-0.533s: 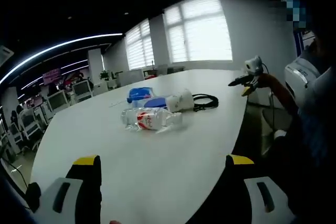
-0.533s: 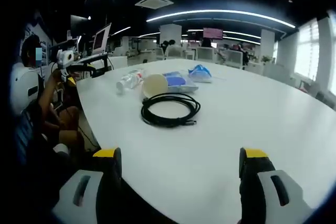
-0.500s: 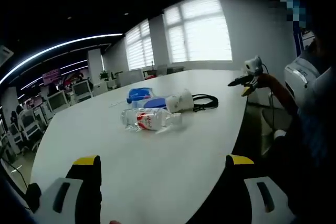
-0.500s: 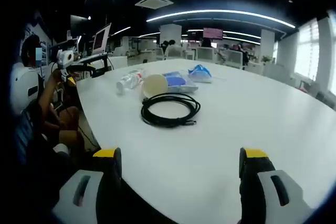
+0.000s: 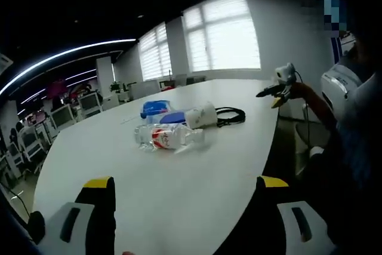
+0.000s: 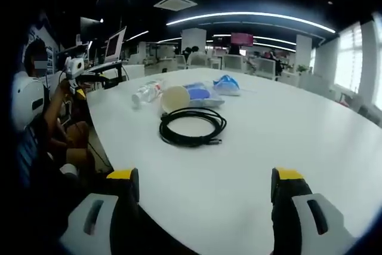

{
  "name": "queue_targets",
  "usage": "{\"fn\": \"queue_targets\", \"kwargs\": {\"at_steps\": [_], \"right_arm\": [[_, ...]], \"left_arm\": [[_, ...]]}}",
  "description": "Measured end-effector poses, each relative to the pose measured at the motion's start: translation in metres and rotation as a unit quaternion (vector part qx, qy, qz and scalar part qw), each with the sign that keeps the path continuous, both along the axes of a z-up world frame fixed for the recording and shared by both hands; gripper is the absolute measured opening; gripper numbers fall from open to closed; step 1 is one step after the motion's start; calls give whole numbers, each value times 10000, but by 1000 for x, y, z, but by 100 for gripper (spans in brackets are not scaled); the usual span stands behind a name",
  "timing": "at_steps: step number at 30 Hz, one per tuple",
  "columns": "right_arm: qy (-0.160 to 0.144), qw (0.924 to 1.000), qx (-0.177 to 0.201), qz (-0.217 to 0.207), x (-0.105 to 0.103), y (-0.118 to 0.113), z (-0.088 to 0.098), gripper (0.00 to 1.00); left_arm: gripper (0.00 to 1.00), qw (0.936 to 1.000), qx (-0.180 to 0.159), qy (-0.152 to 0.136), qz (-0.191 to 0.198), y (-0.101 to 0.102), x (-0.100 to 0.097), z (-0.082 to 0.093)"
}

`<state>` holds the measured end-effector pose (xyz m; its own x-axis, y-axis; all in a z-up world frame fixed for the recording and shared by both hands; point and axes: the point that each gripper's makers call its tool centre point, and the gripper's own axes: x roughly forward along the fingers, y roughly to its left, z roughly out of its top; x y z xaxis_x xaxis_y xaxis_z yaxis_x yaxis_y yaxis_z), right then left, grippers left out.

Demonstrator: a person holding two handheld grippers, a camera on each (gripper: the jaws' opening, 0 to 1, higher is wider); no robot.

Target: Arrange the tabletop items into an orderly group along one side of the table until the central work area is clear of visible clutter.

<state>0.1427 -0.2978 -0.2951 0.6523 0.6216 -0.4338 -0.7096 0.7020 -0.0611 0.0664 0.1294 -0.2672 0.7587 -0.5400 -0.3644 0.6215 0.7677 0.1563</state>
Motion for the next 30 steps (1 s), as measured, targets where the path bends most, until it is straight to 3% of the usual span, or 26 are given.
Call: {"fn": "queue_targets", "kwargs": {"at_steps": [30], "right_arm": [[-76, 9999, -40, 86, 0, 5, 5, 89]], "left_arm": [[97, 9999, -60, -120, 92, 6, 0, 7]]}}
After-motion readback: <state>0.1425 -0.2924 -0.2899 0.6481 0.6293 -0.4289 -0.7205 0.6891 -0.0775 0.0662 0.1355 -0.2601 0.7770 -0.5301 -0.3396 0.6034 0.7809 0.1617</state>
